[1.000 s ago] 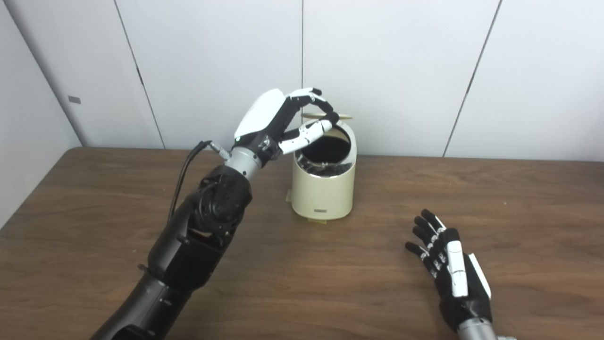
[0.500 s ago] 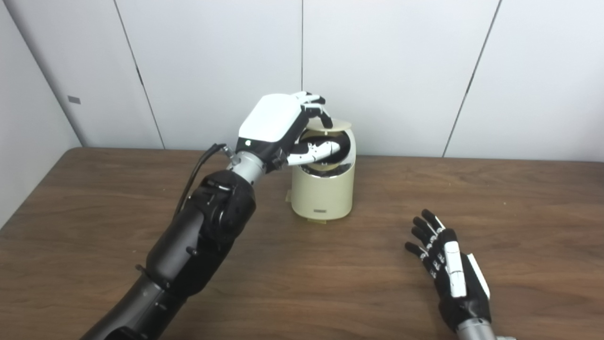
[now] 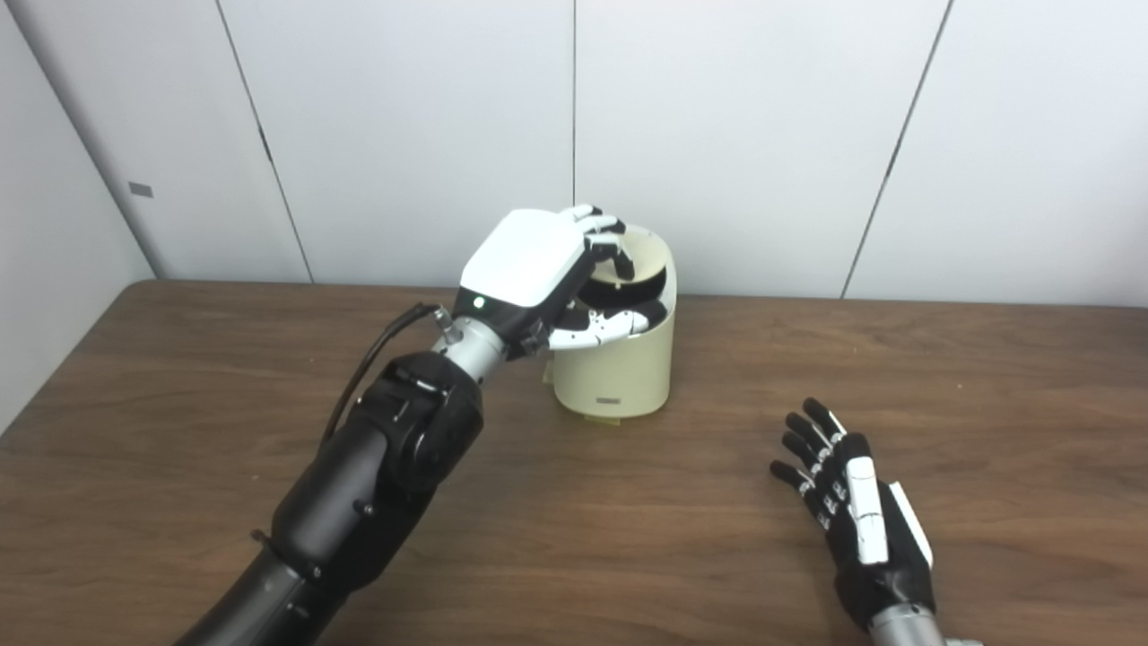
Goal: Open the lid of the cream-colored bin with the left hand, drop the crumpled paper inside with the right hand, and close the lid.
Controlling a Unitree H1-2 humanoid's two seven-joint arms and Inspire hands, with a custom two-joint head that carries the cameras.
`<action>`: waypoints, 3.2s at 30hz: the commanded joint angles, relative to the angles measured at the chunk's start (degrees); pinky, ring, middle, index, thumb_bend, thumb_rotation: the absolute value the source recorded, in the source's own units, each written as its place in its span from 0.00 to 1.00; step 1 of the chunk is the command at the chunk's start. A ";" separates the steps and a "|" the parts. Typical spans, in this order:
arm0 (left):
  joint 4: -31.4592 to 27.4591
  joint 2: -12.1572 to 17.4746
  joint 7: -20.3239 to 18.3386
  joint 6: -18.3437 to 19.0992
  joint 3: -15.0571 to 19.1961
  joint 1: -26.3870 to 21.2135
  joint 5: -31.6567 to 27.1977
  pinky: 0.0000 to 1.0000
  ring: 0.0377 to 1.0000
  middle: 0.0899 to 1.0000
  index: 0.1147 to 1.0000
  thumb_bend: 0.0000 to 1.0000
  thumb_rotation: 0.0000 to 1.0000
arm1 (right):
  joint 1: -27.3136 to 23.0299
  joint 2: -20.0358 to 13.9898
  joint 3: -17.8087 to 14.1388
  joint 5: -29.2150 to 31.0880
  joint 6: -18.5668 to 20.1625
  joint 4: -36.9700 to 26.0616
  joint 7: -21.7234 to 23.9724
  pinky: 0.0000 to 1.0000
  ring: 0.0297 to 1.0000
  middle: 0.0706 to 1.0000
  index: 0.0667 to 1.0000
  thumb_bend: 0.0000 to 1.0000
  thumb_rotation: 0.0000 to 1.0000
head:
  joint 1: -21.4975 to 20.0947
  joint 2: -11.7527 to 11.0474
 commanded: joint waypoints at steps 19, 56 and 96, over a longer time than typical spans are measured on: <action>3.69 -0.66 0.95 -1.84 -0.01 2.06 4.24 0.87 0.93 0.87 0.75 0.57 0.85 | 0.11 -0.36 -0.65 1.15 1.04 -2.85 -0.08 0.85 0.92 0.88 0.91 0.55 0.95 | -0.37 0.73; 6.84 -1.20 -1.54 -0.32 1.06 0.93 4.55 0.81 0.85 0.79 0.79 0.58 0.74 | -0.14 -1.51 0.77 -2.02 -0.45 -2.75 -0.08 0.81 0.88 0.86 0.92 0.52 0.82 | -0.60 0.92; 1.32 -1.75 3.53 -4.35 2.36 2.95 2.69 0.69 0.78 0.77 0.78 0.55 0.59 | -0.44 -1.22 -0.07 -2.42 1.97 -5.57 -0.87 0.79 0.87 0.85 0.93 0.55 0.79 | -0.78 2.77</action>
